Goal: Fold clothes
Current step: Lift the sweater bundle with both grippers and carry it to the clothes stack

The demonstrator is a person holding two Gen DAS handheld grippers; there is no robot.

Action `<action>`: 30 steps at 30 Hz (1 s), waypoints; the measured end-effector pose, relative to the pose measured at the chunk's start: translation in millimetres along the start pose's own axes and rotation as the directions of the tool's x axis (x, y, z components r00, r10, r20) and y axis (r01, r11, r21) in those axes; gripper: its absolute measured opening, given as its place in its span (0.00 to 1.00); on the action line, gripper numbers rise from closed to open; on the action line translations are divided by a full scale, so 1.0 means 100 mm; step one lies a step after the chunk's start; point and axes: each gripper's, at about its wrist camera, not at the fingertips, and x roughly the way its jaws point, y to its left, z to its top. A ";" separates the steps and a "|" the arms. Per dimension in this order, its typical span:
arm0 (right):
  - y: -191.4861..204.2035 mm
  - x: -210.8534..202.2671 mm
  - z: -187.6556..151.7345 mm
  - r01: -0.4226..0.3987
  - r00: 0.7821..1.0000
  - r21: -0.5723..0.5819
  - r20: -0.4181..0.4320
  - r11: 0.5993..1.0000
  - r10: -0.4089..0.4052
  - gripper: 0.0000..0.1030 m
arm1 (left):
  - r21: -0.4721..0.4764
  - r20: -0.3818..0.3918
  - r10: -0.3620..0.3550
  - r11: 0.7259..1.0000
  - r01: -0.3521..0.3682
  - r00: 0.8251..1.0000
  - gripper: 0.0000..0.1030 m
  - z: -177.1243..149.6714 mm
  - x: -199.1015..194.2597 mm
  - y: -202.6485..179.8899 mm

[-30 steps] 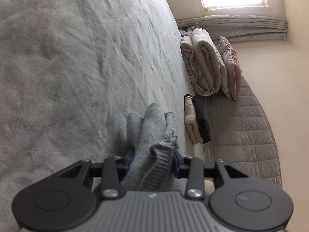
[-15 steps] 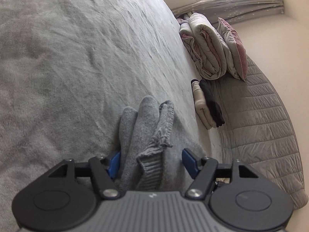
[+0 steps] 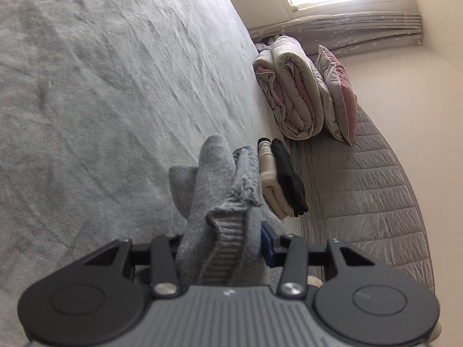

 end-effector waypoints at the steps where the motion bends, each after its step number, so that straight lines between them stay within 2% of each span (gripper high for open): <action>1: 0.05 -0.02 0.08 -0.002 1.000 -0.012 0.004 1.000 0.002 0.32 | -0.001 0.005 -0.008 1.000 0.008 1.000 0.42 0.03 0.06 -0.06; 6: 0.26 -0.04 0.57 -0.035 0.999 -0.060 0.037 0.998 0.037 0.32 | -0.014 0.018 -0.066 0.998 0.066 0.998 0.42 0.19 0.43 -0.37; 10: 0.37 -0.02 1.02 -0.049 0.997 -0.098 0.062 0.994 0.055 0.32 | -0.010 0.020 -0.107 0.994 0.107 0.994 0.42 0.35 0.86 -0.66; 14: 0.35 -0.15 1.46 -0.062 0.992 -0.139 0.099 0.988 0.076 0.32 | -0.007 0.014 -0.143 0.990 0.143 0.990 0.42 0.47 1.31 -0.89; 21: 0.32 -0.13 2.26 -0.071 0.982 -0.179 0.162 0.981 0.100 0.32 | 0.006 -0.008 -0.183 0.983 0.183 0.983 0.42 0.67 2.12 -1.31; 30: 0.30 -0.21 3.07 -0.080 0.957 -0.217 0.256 0.973 0.136 0.32 | -0.003 -0.020 -0.270 0.963 0.270 0.963 0.42 0.84 3.00 -1.73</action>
